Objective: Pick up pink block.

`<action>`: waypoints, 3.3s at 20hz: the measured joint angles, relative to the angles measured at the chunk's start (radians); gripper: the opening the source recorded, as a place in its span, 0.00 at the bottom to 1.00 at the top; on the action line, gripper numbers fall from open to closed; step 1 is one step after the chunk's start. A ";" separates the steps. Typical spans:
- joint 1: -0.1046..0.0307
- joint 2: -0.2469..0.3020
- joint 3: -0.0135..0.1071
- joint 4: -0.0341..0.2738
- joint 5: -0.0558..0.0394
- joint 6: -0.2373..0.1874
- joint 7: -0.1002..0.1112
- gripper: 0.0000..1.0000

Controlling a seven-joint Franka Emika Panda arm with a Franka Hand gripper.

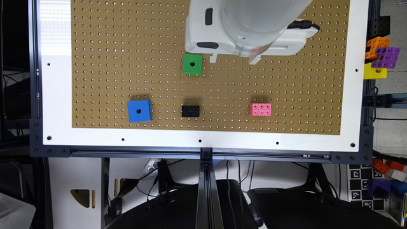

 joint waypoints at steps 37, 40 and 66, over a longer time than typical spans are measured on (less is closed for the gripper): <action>0.069 0.373 0.075 0.372 0.0042 0.034 0.101 1.00; 0.070 0.384 0.075 0.386 0.0042 0.034 0.102 1.00; 0.078 0.611 0.075 0.415 -0.0004 0.211 0.105 1.00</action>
